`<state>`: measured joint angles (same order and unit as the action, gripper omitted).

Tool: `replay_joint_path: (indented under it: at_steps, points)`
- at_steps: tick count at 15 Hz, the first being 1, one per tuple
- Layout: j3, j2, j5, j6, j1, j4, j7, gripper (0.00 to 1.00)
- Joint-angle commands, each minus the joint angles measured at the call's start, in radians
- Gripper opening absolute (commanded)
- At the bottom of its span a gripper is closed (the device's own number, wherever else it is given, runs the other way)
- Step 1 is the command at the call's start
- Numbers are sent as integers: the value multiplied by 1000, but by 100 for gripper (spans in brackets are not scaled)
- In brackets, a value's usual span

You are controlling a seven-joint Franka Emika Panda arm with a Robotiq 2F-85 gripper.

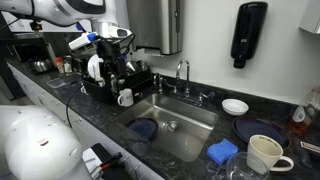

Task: Pick the cup and put it in the sink

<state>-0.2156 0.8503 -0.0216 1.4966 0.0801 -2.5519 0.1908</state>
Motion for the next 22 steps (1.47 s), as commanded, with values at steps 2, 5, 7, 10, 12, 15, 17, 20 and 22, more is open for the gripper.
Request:
replay_joint_path:
  at_steps: [2,5,7,10,12,15,17,20,22]
  points:
    - [6,-2,-4,-1,8,2,5,100]
    - [6,-2,-4,-1,8,2,5,100]
    - [6,-2,-4,-1,8,2,5,100]
    - [6,-2,-4,-1,8,2,5,100]
    - [-11,-18,15,34,35,7,-6,100]
    - [-26,-20,32,81,77,-5,-10,100]
    - [-27,-12,58,94,102,-12,-9,100]
    - [-15,-11,148,134,122,-38,-1,100]
    - [-25,-15,214,174,133,-64,0,100]
